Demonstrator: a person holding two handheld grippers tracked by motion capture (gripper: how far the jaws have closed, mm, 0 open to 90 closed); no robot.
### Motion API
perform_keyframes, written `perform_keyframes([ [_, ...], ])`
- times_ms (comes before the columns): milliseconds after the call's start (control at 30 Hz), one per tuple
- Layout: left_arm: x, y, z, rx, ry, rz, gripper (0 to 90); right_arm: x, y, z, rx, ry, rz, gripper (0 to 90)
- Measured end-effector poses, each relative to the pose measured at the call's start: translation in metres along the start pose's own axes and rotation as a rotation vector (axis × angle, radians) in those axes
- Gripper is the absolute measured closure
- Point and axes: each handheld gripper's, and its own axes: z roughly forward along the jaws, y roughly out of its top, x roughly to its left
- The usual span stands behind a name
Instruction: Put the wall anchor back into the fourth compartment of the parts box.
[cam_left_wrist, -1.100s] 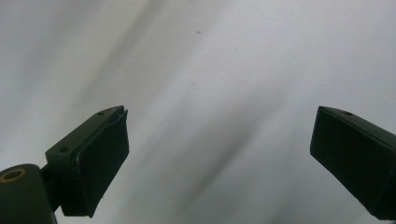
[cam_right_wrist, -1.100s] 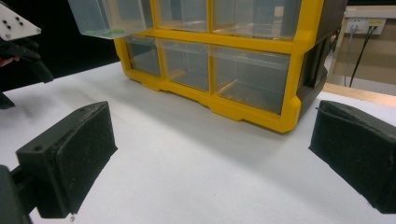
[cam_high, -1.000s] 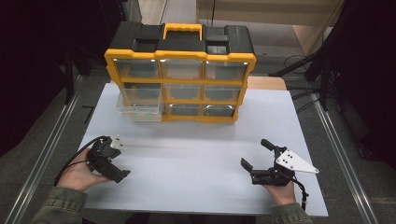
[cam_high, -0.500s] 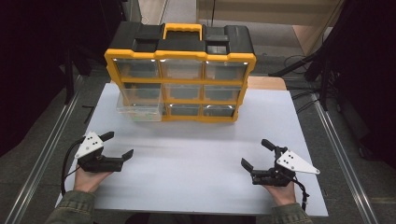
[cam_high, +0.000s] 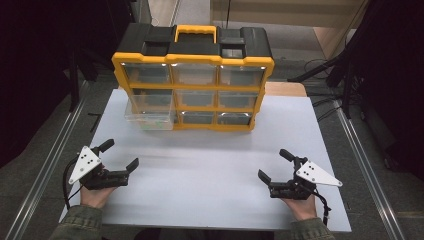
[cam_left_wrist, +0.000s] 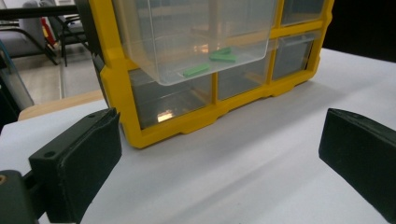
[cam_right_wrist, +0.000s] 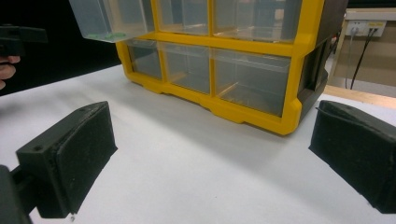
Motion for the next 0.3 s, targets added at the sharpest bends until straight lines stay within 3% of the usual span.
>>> perform_keyframes([
  [233, -0.0039, -0.0015, -0.0004, -0.011, 0.007, 0.025, 0.0, 0.0003, -0.0003, 0.0005, 0.006, 0.0, -0.004, 0.2],
  [300, -0.0028, -0.0022, -0.0002, -0.011, 0.011, 0.014, 0.0, 0.0003, -0.0004, 0.0007, 0.007, 0.001, -0.005, 0.2],
])
